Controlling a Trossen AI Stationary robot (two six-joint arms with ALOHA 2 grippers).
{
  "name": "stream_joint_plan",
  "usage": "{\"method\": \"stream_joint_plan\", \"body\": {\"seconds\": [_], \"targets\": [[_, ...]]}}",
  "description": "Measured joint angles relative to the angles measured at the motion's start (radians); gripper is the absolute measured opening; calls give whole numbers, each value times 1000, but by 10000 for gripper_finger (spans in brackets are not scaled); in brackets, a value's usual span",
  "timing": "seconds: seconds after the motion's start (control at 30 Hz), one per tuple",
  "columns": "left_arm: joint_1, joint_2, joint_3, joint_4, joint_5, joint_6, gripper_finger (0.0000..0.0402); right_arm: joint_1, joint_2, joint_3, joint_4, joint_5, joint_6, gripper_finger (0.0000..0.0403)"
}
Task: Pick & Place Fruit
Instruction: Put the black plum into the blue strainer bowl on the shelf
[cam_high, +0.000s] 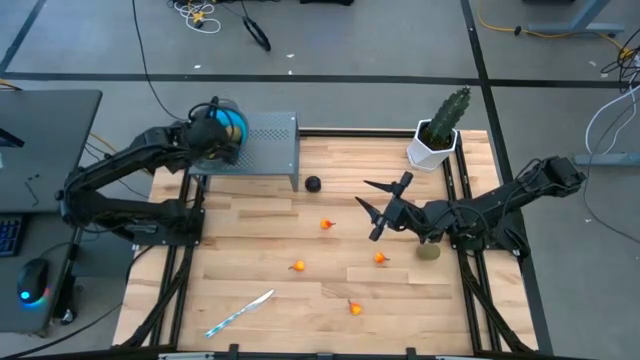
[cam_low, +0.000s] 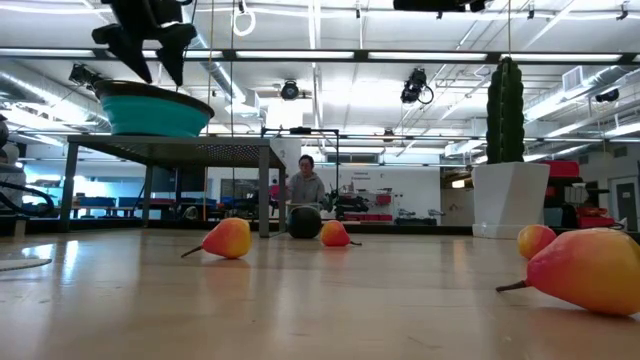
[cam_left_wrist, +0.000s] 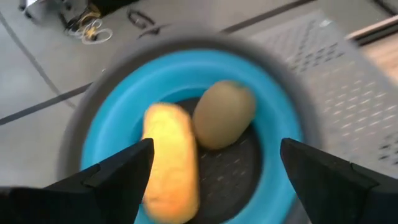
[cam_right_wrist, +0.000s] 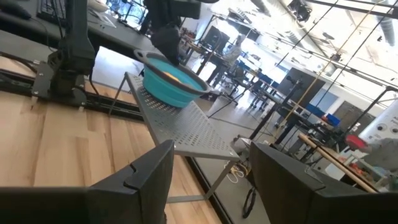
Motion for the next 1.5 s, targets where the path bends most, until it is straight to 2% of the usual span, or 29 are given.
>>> {"method": "stream_joint_plan", "body": {"seconds": [0.23, 0.47, 0.6, 0.77, 0.87, 1.07, 1.3, 1.5], "targets": [[-110, 0, 0, 199, 5, 48, 346, -14, 0, 0, 5, -57, 23, 220], [-282, 0, 0, 415, -116, 142, 339, -15, 0, 0, 57, -57, -14, 220], [-371, 14, -5, 474, -152, 147, 336, -15, 0, 0, 70, -57, -24, 220], [-459, 27, -134, 625, -152, 131, 336, -21, 0, 0, 66, -84, 29, 220], [-493, 32, -216, 744, -146, 132, 336, -27, 0, 0, 59, -112, 58, 220], [-554, 30, -247, 985, -143, 276, 336, -68, 3, 0, 35, -141, 113, 220], [-587, 78, -248, 1170, -146, 506, 336, -189, 64, 1, 19, -320, 242, 220], [-546, 151, -247, 1239, -65, 624, 336, -276, 180, 1, 20, -417, 312, 220]]}}
